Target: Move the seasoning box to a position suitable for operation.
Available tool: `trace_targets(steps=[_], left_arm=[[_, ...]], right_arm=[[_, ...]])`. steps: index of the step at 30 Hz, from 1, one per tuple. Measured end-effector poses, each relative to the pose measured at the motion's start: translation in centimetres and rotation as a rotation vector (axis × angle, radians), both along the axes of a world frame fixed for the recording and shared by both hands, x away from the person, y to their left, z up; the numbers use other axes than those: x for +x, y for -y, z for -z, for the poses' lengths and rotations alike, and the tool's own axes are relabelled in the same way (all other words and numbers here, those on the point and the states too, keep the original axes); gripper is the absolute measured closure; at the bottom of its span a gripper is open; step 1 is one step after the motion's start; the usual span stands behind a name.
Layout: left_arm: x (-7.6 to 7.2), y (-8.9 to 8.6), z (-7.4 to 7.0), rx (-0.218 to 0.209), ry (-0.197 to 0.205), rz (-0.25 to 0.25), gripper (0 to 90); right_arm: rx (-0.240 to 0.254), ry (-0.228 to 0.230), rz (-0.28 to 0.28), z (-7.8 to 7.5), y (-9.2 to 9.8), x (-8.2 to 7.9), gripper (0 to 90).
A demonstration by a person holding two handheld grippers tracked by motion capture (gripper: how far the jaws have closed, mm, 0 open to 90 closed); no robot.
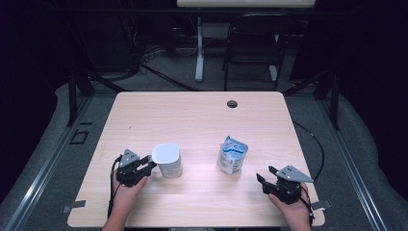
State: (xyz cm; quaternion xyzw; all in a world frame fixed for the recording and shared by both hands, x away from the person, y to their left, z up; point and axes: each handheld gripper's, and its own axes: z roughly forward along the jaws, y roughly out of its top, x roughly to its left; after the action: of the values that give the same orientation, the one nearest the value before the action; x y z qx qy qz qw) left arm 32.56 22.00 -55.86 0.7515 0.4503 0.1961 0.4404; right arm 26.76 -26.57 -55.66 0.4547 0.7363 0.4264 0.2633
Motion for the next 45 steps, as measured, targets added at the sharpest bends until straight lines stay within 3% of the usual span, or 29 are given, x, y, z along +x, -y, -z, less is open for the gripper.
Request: trace_targets(steps=[8, 22, 30, 36, 45], left_arm=[[-0.3, 0.2, -0.1, 0.051, 0.022, 0.009, 68.4], [-1.0, 1.0, -0.2, 0.099, 0.036, 0.038, 70.1], [-1.6, 1.8, -0.3, 0.106, 0.035, 0.076, 70.3], [-2.0, 2.5, -0.4, 0.118, 0.036, 0.106, 70.4], [-2.5, 3.6, -0.4, 0.120, 0.030, 0.155, 70.4]], right_arm=[[0.000, -0.002, -0.001, 0.1, -0.1, 0.1, 42.5], [0.002, 0.010, -0.028, -0.4, -0.8, -0.1, 42.5], [-0.007, 0.007, -0.062, -0.7, -1.4, -0.3, 43.4], [-0.014, 0.027, -0.066, -0.8, -1.6, -0.3, 44.5], [-0.036, 0.061, -0.121, -1.3, -2.6, -0.7, 45.6]])
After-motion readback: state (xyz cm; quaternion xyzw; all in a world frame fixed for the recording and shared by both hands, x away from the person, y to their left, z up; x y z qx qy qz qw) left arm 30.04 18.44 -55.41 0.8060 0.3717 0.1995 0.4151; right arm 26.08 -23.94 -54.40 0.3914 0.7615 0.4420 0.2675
